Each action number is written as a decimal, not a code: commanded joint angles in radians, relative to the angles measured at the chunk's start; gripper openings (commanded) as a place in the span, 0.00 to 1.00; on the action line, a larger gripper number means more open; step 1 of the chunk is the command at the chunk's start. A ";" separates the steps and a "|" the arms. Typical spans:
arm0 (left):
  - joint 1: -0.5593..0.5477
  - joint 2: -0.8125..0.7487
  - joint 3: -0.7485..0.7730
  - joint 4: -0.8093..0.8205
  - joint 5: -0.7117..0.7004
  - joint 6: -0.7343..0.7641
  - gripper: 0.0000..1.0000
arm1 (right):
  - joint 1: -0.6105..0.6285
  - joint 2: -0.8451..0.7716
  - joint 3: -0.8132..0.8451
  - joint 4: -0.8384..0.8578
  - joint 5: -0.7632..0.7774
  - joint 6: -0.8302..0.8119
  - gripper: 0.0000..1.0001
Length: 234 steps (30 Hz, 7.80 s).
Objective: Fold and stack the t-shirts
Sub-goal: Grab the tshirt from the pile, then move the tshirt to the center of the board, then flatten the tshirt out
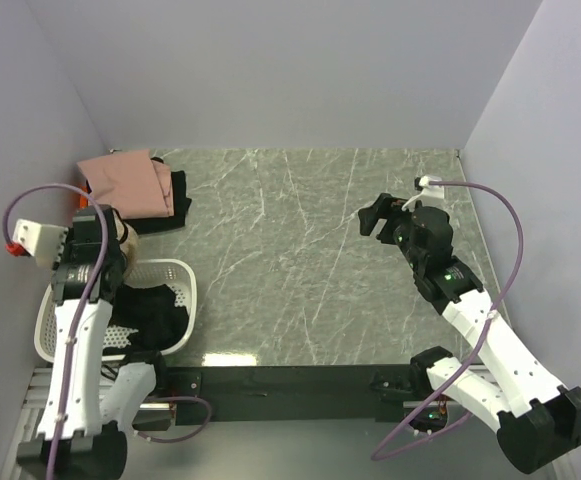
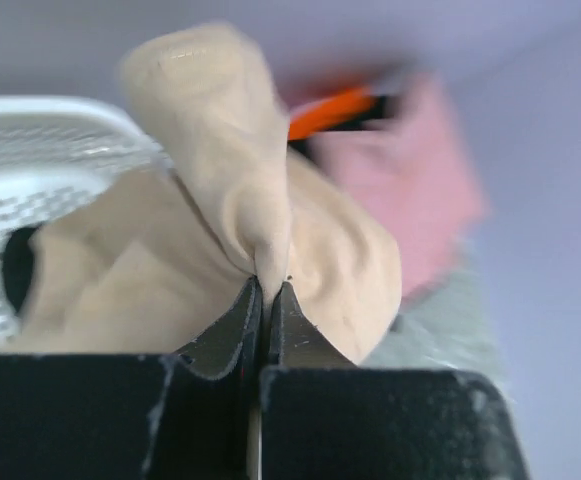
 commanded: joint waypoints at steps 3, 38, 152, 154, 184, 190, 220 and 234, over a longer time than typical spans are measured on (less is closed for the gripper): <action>-0.145 -0.029 0.155 0.056 0.023 0.146 0.01 | -0.007 -0.002 0.015 0.013 0.014 -0.005 0.88; -0.774 0.377 0.070 0.551 0.252 0.444 0.87 | -0.125 -0.094 -0.045 -0.144 0.166 0.019 0.91; -0.764 0.382 -0.106 0.597 0.307 0.450 0.57 | -0.187 0.012 -0.063 -0.150 -0.061 0.061 0.64; -0.817 0.492 -0.066 0.577 0.310 0.449 0.57 | -0.183 0.029 -0.077 -0.129 -0.076 0.065 0.64; -0.909 0.845 0.056 0.531 0.287 0.356 0.22 | -0.176 0.087 -0.115 -0.083 -0.095 0.047 0.65; -0.854 0.754 0.025 0.541 0.276 0.349 0.01 | -0.176 0.126 -0.105 -0.075 -0.090 0.041 0.65; -0.512 0.146 -0.191 0.462 0.301 0.379 0.00 | -0.308 0.834 0.485 -0.108 -0.130 -0.025 0.65; -0.505 0.149 -0.184 0.465 0.318 0.390 0.00 | -0.285 1.304 1.018 -0.345 -0.122 -0.070 0.62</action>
